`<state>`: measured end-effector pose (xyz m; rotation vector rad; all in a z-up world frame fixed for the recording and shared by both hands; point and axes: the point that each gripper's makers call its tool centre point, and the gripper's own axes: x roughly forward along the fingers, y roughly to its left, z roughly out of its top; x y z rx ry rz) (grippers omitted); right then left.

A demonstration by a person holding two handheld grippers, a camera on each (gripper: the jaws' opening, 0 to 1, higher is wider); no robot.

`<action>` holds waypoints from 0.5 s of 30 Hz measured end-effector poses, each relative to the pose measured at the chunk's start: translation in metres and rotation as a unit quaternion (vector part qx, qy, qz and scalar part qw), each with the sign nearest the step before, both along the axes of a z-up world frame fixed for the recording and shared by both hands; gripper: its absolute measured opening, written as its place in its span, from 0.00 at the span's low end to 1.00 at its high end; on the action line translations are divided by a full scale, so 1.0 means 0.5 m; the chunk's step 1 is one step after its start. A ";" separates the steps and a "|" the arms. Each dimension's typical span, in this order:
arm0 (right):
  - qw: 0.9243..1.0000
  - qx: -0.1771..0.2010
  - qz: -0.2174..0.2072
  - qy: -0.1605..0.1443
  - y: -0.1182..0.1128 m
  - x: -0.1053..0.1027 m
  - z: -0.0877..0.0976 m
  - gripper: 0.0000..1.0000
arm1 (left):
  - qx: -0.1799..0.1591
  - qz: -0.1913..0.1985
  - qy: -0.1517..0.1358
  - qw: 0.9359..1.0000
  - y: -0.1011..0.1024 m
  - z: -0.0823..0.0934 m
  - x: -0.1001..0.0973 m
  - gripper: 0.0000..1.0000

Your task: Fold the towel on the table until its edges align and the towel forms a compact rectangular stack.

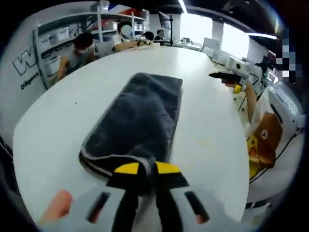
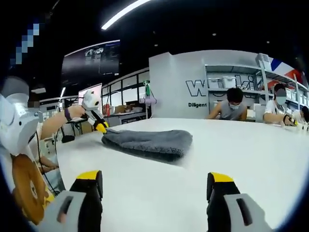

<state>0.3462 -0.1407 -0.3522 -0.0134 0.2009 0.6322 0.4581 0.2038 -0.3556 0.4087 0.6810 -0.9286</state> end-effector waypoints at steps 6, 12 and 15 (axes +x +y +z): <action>1.000 0.001 0.001 -0.003 0.004 -0.004 0.006 0.92 | -0.016 0.026 -0.033 0.999 0.016 0.026 -0.001 0.09; 1.000 0.000 0.001 -0.005 0.005 -0.008 0.008 0.92 | -0.008 0.043 -0.112 0.993 0.035 0.058 -0.003 0.10; 1.000 0.000 0.002 -0.006 0.007 -0.010 0.009 0.92 | -0.009 0.066 -0.123 0.990 0.052 0.053 -0.009 0.09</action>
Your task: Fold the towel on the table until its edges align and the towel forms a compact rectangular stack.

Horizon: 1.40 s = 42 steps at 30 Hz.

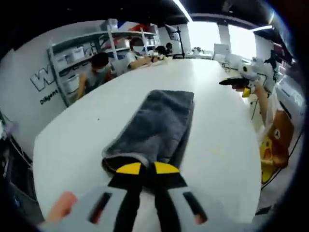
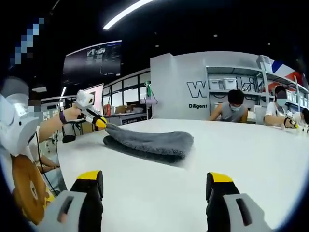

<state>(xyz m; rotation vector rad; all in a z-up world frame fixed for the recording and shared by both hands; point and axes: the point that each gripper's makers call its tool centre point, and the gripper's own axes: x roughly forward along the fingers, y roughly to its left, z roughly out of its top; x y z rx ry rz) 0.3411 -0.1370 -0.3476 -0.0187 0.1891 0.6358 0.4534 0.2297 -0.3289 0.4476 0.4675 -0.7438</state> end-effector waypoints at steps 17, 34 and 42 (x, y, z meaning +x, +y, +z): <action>1.000 -0.005 0.013 0.003 0.024 -0.007 -0.005 0.91 | -0.064 0.071 0.056 0.994 0.031 -0.144 -0.020 0.06; 1.000 -0.001 0.005 0.006 0.008 -0.013 -0.004 0.91 | -0.160 0.110 -0.005 0.981 0.040 -0.058 -0.042 0.15; 1.000 0.001 0.001 0.011 -0.001 -0.010 -0.010 0.90 | -0.188 0.112 -0.049 0.975 0.037 0.011 -0.101 0.24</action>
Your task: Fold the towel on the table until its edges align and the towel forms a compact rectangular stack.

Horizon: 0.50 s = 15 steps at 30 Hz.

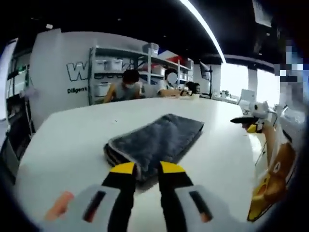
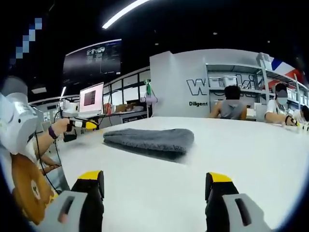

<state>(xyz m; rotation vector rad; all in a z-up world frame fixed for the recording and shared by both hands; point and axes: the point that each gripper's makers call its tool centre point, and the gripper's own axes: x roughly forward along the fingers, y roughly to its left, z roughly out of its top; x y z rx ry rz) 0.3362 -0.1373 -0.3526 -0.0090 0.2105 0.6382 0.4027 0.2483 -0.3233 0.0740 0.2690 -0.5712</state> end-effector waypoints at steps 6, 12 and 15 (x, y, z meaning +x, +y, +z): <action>1.000 -0.001 0.004 0.004 0.002 0.003 -0.006 0.90 | 0.008 0.012 -0.002 1.000 -0.005 -0.001 -0.045 0.33; 1.000 0.000 0.007 0.010 0.006 0.008 -0.011 0.90 | 0.005 0.011 0.007 1.000 -0.034 -0.019 -0.096 0.47; 1.000 0.001 0.008 0.012 0.007 0.009 -0.012 0.90 | 0.012 0.007 0.014 1.000 -0.049 -0.032 -0.120 0.54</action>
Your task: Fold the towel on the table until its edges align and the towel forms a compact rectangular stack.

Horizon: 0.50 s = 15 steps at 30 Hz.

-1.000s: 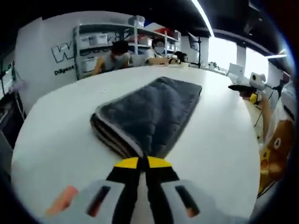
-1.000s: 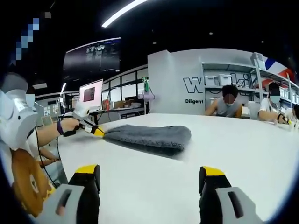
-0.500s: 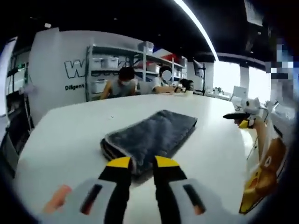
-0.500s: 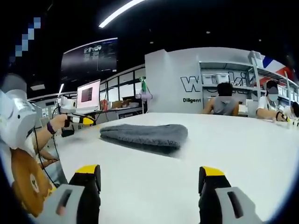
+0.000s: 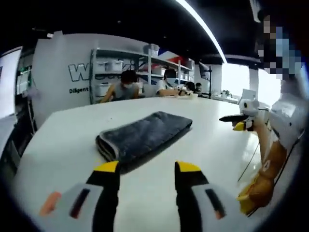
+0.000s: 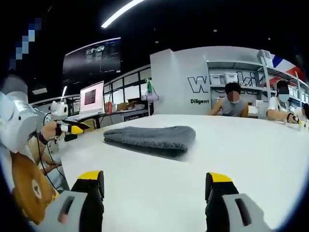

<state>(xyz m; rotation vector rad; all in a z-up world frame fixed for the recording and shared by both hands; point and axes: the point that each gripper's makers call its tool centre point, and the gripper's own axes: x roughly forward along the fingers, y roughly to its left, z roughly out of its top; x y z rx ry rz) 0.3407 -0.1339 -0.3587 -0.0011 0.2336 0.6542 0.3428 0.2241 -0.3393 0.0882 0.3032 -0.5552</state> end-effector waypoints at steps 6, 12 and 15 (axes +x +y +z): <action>1.000 0.001 0.002 0.002 0.002 0.000 -0.002 0.90 | -0.005 0.007 0.022 1.000 -0.010 -0.026 -0.037 0.66; 1.000 0.001 0.001 0.008 0.000 0.000 -0.012 0.91 | -0.006 0.032 0.033 0.999 -0.005 -0.046 -0.054 0.82; 1.000 0.002 -0.001 0.011 -0.002 0.001 -0.016 0.91 | -0.005 0.039 0.036 0.999 -0.001 -0.055 -0.061 0.86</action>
